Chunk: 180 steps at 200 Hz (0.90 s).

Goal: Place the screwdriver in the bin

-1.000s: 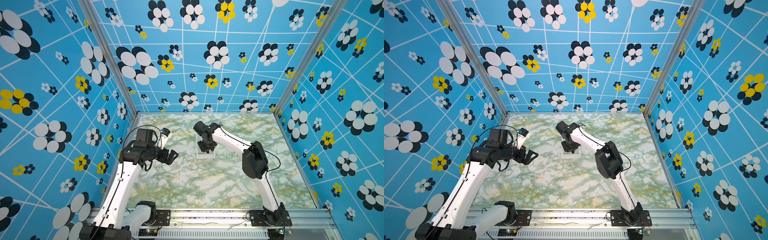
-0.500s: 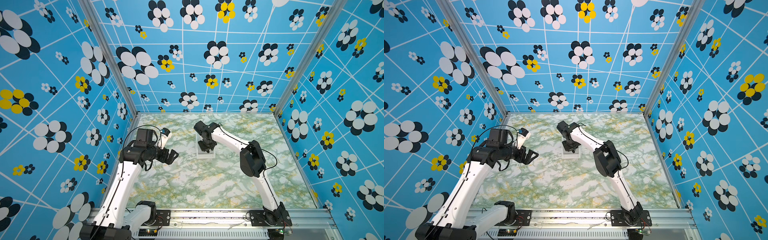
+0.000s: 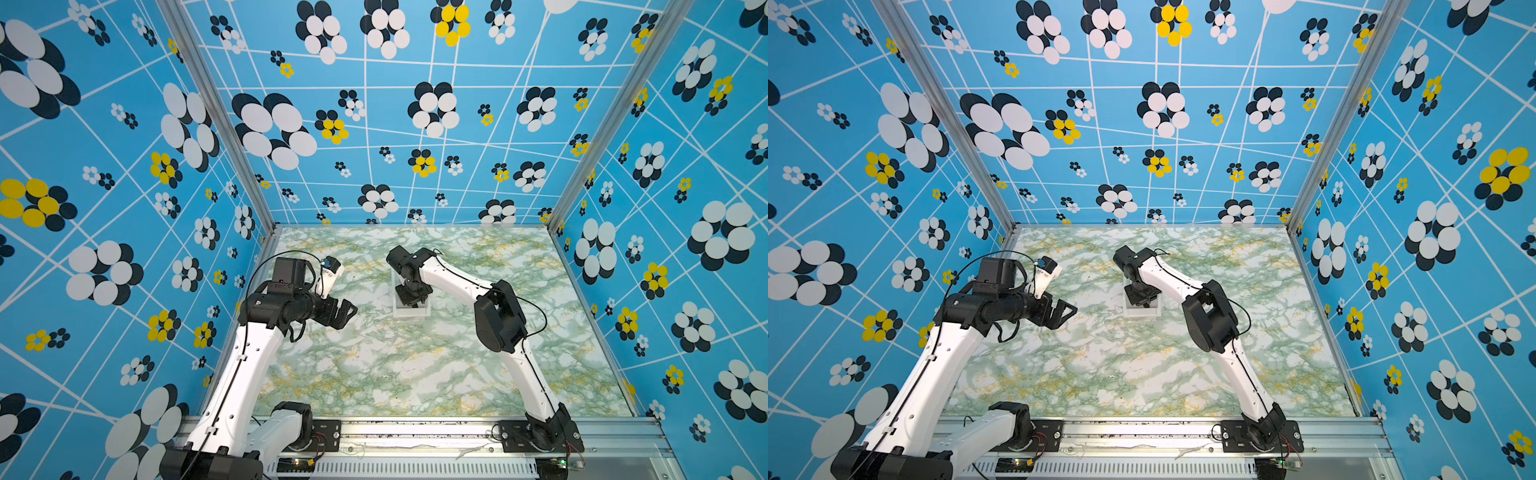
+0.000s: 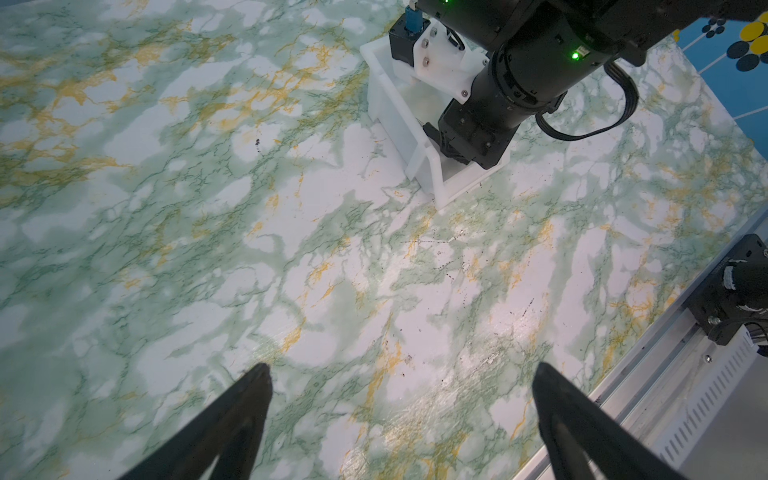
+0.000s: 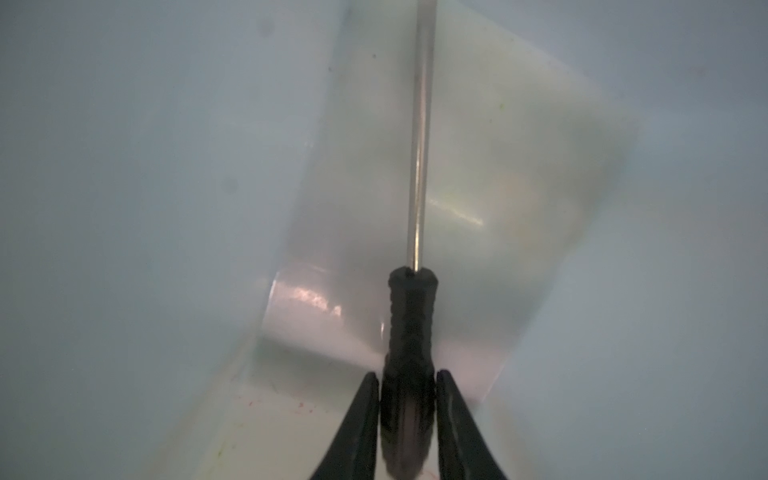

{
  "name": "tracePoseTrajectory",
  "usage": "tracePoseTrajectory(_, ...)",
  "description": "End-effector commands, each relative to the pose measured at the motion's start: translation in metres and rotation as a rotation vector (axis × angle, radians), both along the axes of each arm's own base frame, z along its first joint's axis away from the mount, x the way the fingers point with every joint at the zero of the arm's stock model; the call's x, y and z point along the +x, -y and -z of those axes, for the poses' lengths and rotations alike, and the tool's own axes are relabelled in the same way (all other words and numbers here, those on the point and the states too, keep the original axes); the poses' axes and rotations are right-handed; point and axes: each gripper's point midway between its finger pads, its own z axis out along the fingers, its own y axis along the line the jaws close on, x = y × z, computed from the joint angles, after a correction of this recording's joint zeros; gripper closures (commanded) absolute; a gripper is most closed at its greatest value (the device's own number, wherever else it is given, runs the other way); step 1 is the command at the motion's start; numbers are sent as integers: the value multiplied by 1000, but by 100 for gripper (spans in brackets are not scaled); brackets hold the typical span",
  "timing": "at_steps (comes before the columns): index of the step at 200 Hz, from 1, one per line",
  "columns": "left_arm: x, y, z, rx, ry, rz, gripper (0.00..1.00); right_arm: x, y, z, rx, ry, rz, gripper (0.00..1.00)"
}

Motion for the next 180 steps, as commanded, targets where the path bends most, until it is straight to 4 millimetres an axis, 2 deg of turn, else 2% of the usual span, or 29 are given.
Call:
tracePoseTrajectory(1, -3, 0, 2, -18, -7, -5, 1, 2, 0, 6, -1, -17, 5, 69)
tracePoseTrajectory(39, -3, -1, 1, -15, -6, -8, 1, 1, 0, 5, 0, -19, 7, 67)
tracePoseTrajectory(68, -2, 0, 1, -19, -5, -7, 1, 5, 1, -11, 2, 13, 8, 65)
tracePoseTrajectory(111, 2, -1, 10, -9, -1, -13, 1, 18, 10, -70, -11, 133, 16, 60)
tracePoseTrajectory(140, 13, -14, 22, 76, -1, -58, 1, 18, 13, -116, 59, 230, 42, 55)
tracePoseTrajectory(143, 15, -15, 23, 83, -5, -64, 1, 19, 14, -115, 60, 238, 47, 54)
tracePoseTrajectory(147, 17, -17, 24, 94, -11, -74, 1, 18, 16, -131, 84, 274, 58, 53)
tracePoseTrajectory(158, 23, -22, 27, 117, -31, -102, 1, 18, 18, -147, 139, 337, 70, 50)
tracePoseTrajectory(164, 26, -24, 30, 128, -47, -117, 1, 17, 20, -155, 169, 372, 79, 48)
tracePoseTrajectory(169, 30, -26, 31, 135, -54, -131, 1, 17, 22, -160, 193, 401, 89, 39)
tracePoseTrajectory(180, 38, -30, 34, 145, -61, -164, 1, 15, 27, -172, 254, 455, 110, 31)
